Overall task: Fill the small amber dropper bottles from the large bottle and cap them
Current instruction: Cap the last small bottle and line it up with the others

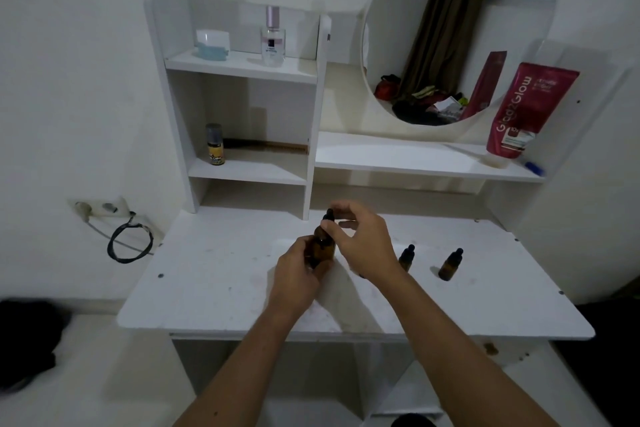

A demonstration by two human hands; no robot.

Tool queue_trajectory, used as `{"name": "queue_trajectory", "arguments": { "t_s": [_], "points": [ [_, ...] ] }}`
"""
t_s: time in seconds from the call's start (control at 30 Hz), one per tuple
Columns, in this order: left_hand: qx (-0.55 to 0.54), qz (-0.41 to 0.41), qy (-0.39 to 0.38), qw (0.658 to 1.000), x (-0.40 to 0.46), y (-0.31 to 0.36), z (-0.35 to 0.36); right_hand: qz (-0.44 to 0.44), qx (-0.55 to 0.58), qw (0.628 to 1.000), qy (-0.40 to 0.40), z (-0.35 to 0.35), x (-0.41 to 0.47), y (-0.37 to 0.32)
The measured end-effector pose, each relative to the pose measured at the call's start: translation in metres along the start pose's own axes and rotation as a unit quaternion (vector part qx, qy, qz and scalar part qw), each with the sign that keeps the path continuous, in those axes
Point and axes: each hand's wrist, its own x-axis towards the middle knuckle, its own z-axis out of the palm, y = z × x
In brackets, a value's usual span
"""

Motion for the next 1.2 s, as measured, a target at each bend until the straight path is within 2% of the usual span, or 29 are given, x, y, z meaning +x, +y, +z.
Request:
{"name": "queue_trajectory", "arguments": {
  "t_s": [0.2,0.37,0.53,0.6,0.77,0.93,1.13,1.2],
  "points": [
    [-0.007,-0.003,-0.004,1.000,-0.001,0.001,-0.001,0.035,-0.024,0.998,0.042,0.006,0.006,-0.005],
    [-0.006,-0.004,0.000,1.000,-0.002,0.001,-0.001,0.009,-0.023,1.000,-0.014,0.007,0.003,-0.003],
    [-0.001,-0.008,-0.004,1.000,-0.002,0.000,0.000,0.030,-0.047,0.997,0.053,0.012,0.004,-0.005],
    [-0.001,-0.003,-0.001,1.000,-0.001,-0.001,0.000,0.005,-0.040,0.997,0.059,0.012,0.002,-0.004],
    [-0.003,0.007,0.006,1.000,0.000,-0.002,0.001,-0.038,-0.031,0.999,0.017,0.008,-0.001,0.002],
    [-0.010,-0.006,-0.003,1.000,-0.002,0.001,0.000,-0.005,-0.054,0.998,0.026,0.006,0.006,0.002],
    [-0.001,-0.002,0.005,1.000,-0.002,0.002,0.000,-0.029,-0.030,0.998,-0.052,0.001,0.005,0.006],
    [-0.002,-0.005,0.002,1.000,-0.001,0.001,0.000,-0.026,-0.034,0.998,-0.048,0.001,0.006,0.006]
  ]
}}
